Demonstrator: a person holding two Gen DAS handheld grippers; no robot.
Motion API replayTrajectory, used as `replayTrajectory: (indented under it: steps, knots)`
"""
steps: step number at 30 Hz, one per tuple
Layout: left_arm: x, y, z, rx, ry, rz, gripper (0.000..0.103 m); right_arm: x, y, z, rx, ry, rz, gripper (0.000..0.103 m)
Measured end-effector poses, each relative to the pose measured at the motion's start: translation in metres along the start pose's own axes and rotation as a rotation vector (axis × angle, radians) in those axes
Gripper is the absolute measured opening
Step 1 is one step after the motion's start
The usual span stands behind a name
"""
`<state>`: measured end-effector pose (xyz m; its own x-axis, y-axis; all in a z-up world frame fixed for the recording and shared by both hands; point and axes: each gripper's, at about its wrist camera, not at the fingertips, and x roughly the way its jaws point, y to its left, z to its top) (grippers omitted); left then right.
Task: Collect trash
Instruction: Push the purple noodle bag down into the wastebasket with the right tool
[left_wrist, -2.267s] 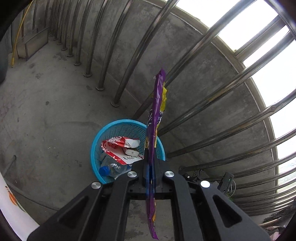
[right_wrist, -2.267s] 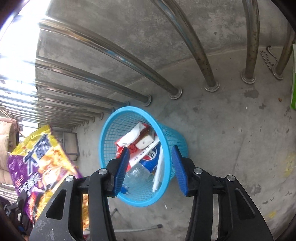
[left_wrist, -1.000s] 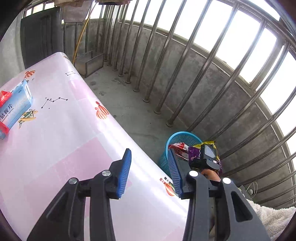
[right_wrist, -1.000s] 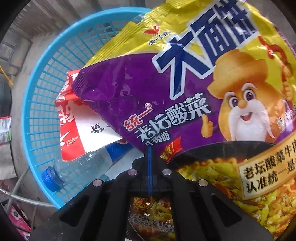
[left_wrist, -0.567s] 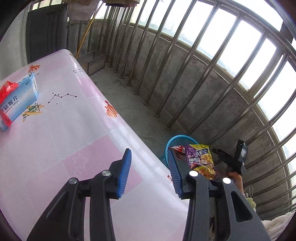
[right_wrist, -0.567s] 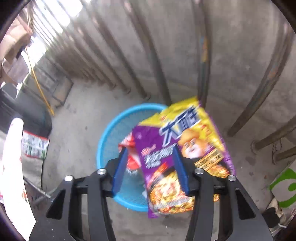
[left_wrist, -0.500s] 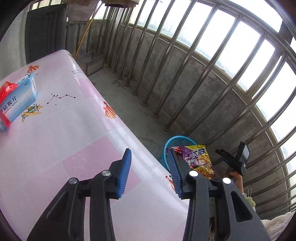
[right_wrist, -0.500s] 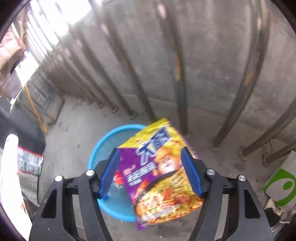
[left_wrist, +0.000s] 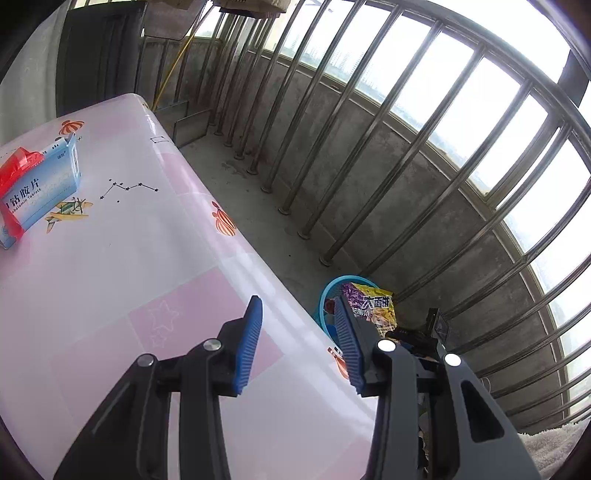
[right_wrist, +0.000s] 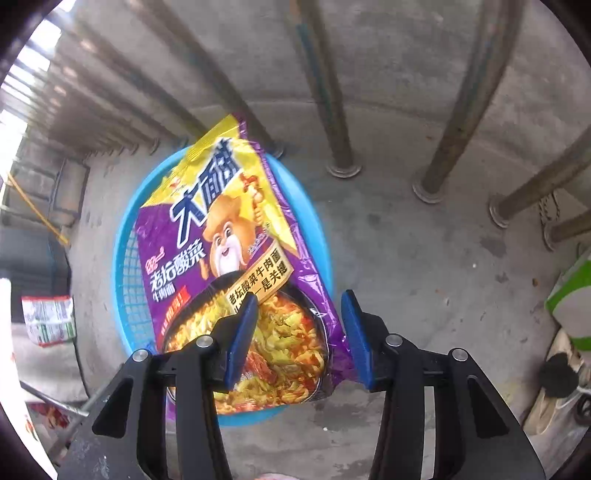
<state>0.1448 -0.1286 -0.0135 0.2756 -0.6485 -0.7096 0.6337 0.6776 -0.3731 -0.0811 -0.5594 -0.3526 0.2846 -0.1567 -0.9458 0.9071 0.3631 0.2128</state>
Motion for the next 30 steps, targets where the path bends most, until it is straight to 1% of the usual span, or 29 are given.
replayTrajectory:
  steps: [1,2,3,4,5,6,7,8,9,10,11,12,13,14,15,16,17,18,20,24,26,27,29,30]
  knots:
    - [-0.001,0.0,0.0,0.002,-0.003,0.001,0.039,-0.003,0.005,0.0,-0.039,-0.014,-0.032,0.048]
    - [-0.002,0.0,0.0,0.003,-0.007,0.002,0.04,-0.007,0.009,0.0,-0.064,-0.032,-0.061,0.056]
    - [-0.003,0.001,-0.001,0.003,-0.01,0.006,0.041,-0.015,0.012,0.0,-0.08,-0.064,-0.094,0.059]
    - [-0.003,0.002,-0.001,0.001,-0.013,0.011,0.042,-0.024,0.013,-0.001,-0.084,-0.107,-0.125,0.061]
    - [-0.003,0.002,-0.001,0.0,-0.016,0.018,0.042,-0.035,0.014,-0.006,-0.086,-0.163,-0.135,0.061]
    - [-0.003,0.004,-0.002,-0.001,-0.017,0.024,0.043,-0.045,0.016,-0.007,-0.088,-0.208,-0.125,0.061]
    - [-0.004,0.005,-0.002,-0.003,-0.018,0.029,0.043,-0.05,0.019,-0.008,-0.1,-0.235,-0.102,0.061]
    - [-0.004,0.007,-0.002,-0.006,-0.018,0.032,0.043,-0.046,0.025,-0.009,-0.126,-0.23,-0.076,0.059]
    - [-0.004,0.008,-0.003,-0.009,-0.019,0.034,0.044,-0.04,0.035,-0.008,-0.164,-0.198,-0.064,0.054]
    - [-0.004,0.009,-0.003,-0.013,-0.019,0.037,0.045,-0.027,0.044,-0.008,-0.21,-0.147,-0.074,0.04]
    - [-0.006,0.01,-0.004,-0.016,-0.021,0.042,0.046,-0.009,0.057,-0.007,-0.244,-0.076,-0.093,0.029]
    - [-0.007,0.011,-0.004,-0.019,-0.023,0.047,0.047,0.005,0.065,-0.007,-0.253,-0.009,-0.099,0.023]
    - [-0.009,0.013,-0.005,-0.022,-0.025,0.051,0.047,0.026,0.068,-0.008,-0.258,0.067,-0.118,0.012]
    - [-0.011,0.015,-0.006,-0.027,-0.026,0.057,0.048,0.046,0.07,-0.007,-0.267,0.133,-0.152,0.005]
    - [-0.013,0.017,-0.007,-0.031,-0.026,0.064,0.048,0.064,0.07,-0.008,-0.272,0.185,-0.178,0.004]
    - [-0.016,0.019,-0.008,-0.035,-0.028,0.072,0.048,0.08,0.07,-0.009,-0.273,0.223,-0.198,0.002]
    - [-0.019,0.021,-0.008,-0.038,-0.031,0.081,0.048,0.093,0.071,-0.009,-0.279,0.245,-0.224,0.001]
    - [-0.022,0.023,-0.008,-0.041,-0.034,0.091,0.048,0.102,0.072,-0.008,-0.285,0.259,-0.25,0.001]
    - [-0.027,0.028,-0.01,-0.048,-0.043,0.111,0.048,0.116,0.075,-0.006,-0.281,0.284,-0.269,0.001]
    - [-0.032,0.04,-0.012,-0.072,-0.048,0.138,0.05,0.135,0.08,-0.002,-0.295,0.306,-0.328,0.001]
    - [-0.034,0.045,-0.014,-0.083,-0.048,0.145,0.05,0.136,0.079,0.0,-0.291,0.302,-0.317,0.002]
    - [-0.035,0.047,-0.015,-0.087,-0.049,0.147,0.051,0.131,0.08,0.001,-0.288,0.281,-0.298,0.004]
    - [-0.037,0.052,-0.017,-0.094,-0.053,0.15,0.051,0.11,0.08,0.002,-0.286,0.219,-0.248,0.022]
    - [-0.038,0.054,-0.017,-0.097,-0.056,0.15,0.051,0.097,0.082,0.002,-0.296,0.18,-0.219,0.028]
